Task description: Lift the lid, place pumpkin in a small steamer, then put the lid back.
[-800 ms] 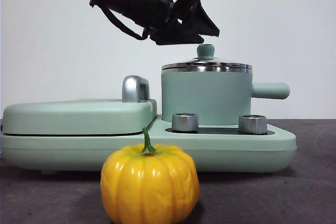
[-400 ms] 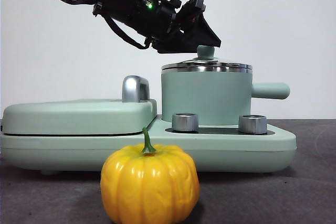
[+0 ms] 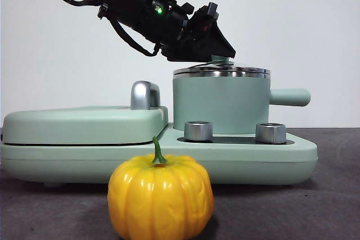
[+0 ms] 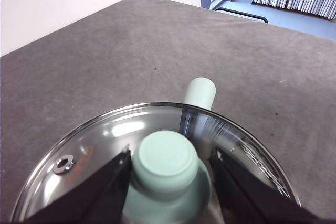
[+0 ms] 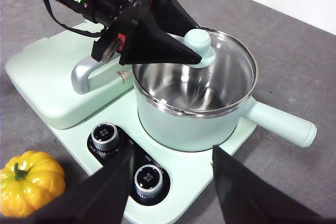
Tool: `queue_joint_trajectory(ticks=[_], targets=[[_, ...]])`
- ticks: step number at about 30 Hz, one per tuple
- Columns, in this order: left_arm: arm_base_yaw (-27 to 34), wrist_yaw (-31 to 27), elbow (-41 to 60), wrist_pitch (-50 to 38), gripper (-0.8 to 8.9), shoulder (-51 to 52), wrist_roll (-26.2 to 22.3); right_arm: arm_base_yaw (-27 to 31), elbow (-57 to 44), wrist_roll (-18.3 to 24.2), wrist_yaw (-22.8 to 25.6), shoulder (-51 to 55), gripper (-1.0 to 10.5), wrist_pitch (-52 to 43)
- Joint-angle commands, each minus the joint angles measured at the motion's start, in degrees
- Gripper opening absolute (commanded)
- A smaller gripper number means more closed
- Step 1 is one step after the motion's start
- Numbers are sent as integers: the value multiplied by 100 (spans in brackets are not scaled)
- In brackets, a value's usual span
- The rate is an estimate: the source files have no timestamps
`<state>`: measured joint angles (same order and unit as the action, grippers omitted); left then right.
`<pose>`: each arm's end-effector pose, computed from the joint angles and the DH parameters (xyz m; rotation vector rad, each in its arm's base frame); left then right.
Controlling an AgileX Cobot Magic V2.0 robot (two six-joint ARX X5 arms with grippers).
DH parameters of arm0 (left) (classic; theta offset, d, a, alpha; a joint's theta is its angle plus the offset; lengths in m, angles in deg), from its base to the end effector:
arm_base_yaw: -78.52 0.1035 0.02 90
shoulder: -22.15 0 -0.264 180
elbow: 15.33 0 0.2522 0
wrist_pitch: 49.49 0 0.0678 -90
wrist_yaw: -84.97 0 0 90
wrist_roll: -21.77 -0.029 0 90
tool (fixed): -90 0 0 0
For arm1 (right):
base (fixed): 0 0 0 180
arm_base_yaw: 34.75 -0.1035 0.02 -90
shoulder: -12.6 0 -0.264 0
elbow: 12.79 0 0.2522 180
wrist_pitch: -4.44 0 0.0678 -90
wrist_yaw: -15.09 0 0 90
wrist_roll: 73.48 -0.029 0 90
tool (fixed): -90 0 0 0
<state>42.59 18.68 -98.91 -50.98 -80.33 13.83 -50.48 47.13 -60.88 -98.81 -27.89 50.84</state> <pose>0.3217 -0.2475 0.2513 0.1587 0.2442 -1.0532 0.1326 0.0496 0.3160 -0.1729 0.4020 0.7280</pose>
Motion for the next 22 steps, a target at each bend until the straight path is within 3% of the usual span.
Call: queue_joint_trajectory(ticks=[1,3,5,6,10,22], targets=[[-59,-35,-127,-81,245,-111,-59,-26,101,-15,-7,-24,240,-46],[-59,-35,-127,-120,192,-111,-66,-26,101,-17,-7,-24,241,-46],[-59,-35,-127,-131,35,-111,-66,-26,101,-17,-7,-24,240,-46],[-59,-44,-127,-151,16,-111,-63,-26,101,-15,-7,-24,240,-46],[-59,-286,-127,-149,16,-111,-63,-26,101,-17,-7,-24,241,-39],[-59,-291,-127,-369,16,28,-57,-26,101,-20,-7,-24,241,-39]])
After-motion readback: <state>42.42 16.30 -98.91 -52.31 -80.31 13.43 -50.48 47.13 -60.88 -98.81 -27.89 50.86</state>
